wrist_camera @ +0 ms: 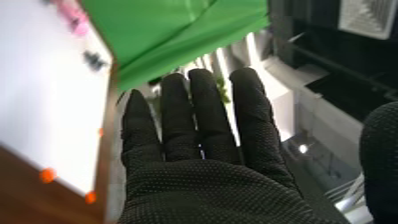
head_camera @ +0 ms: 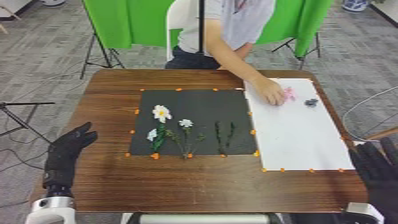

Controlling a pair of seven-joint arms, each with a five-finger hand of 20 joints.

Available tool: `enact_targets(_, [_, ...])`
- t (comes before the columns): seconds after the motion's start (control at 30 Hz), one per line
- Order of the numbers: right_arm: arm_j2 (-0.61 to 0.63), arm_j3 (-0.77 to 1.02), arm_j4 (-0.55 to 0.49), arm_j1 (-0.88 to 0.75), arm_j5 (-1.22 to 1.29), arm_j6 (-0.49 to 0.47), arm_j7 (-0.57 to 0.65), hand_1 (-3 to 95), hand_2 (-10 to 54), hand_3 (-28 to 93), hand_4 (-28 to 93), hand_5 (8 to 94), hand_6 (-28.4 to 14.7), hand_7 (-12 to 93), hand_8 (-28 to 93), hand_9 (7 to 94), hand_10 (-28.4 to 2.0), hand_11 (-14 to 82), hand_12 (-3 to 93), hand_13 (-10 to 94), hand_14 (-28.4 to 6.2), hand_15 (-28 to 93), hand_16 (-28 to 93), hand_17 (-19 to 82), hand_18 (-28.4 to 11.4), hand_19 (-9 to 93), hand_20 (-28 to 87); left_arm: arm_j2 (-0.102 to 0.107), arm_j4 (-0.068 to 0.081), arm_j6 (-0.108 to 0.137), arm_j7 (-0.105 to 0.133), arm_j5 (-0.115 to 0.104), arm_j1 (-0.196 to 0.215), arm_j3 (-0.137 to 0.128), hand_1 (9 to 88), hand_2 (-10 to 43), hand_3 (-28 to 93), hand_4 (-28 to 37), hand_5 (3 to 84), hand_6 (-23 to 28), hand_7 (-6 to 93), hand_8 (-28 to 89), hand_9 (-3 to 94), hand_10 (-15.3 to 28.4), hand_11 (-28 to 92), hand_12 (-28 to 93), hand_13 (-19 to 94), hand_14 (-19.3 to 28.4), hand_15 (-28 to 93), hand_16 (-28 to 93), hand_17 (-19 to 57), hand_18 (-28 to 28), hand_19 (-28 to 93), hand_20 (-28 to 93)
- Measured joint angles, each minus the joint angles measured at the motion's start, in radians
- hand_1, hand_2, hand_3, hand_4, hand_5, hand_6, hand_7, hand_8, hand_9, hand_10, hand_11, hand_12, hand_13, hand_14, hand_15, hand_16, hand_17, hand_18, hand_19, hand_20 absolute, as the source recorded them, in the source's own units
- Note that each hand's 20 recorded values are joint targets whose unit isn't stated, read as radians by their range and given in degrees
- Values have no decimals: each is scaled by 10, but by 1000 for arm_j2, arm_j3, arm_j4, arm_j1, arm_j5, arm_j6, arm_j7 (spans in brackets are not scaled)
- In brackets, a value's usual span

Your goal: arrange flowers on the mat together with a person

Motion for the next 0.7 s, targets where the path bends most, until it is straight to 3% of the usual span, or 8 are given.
enact_targets(0.33, [23, -11, -6, 52, 1, 41, 9, 16, 59, 771, -199, 444, -12, 99, -88, 453, -141, 51, 93, 352, -114, 131, 70, 195, -127, 13, 252, 0, 0, 0, 0, 0, 0, -1, 259, -4, 699, -274, 504, 56, 105, -64, 507, 148, 190, 120, 428, 171, 130, -11, 132, 110, 47, 205])
enact_targets(0.7, [64, -82, -7, 143, -1, 146, 43, 22, 61, 768, -198, 452, -14, 101, -88, 463, -143, 53, 94, 363, -115, 133, 75, 199, -126, 13, 255, -1, -1, 0, -1, 0, 3, -5, 259, -4, 698, -273, 503, 57, 104, -64, 507, 149, 191, 120, 429, 170, 131, -10, 131, 111, 48, 206])
